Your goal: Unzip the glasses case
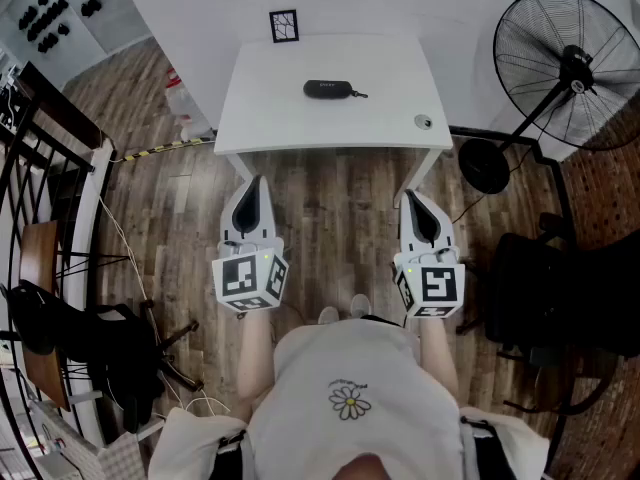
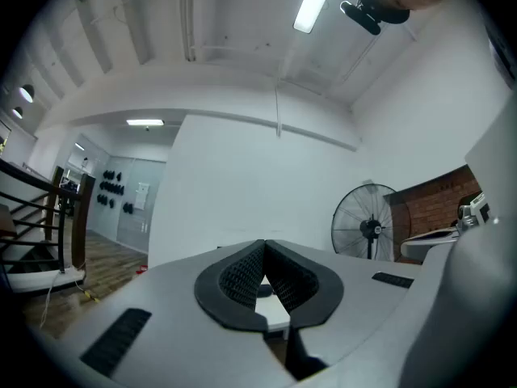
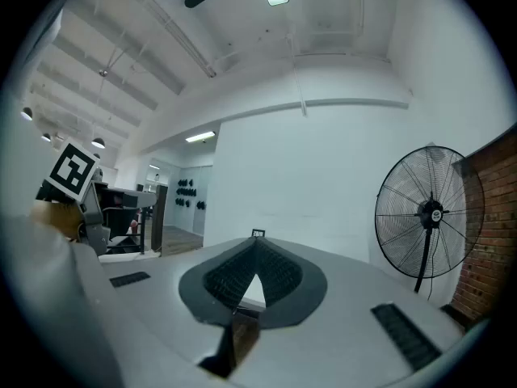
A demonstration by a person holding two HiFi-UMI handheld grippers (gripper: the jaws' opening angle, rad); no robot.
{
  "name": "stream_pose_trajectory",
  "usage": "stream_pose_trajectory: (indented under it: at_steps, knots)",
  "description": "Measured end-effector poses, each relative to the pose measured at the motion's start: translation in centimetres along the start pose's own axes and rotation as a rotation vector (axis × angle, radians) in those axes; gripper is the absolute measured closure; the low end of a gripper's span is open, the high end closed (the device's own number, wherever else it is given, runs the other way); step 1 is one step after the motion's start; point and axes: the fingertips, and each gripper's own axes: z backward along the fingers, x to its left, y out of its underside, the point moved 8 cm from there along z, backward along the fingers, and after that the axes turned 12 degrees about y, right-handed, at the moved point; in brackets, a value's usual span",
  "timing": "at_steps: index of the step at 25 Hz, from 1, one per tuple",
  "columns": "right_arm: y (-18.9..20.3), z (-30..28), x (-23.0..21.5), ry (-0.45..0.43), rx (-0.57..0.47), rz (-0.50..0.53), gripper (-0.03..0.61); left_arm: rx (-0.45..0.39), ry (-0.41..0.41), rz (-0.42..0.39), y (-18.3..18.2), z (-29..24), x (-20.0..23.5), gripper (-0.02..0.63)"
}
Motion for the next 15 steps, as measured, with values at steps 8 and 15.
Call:
stream_pose_trajectory:
  at_steps: [8,15]
  knots:
    - [0.6,-0.6,-2.1,-0.045,0.012,-0.008,0.572,0.003,0.013,0.001,0.9,-2.3,-3.0,0.599]
    - [0.9,-2.1,-3.8,-0.077,0.006,-0.054,0.572,0.020,0.036,-0.020,1.5,-4.6,-4.1,0.599]
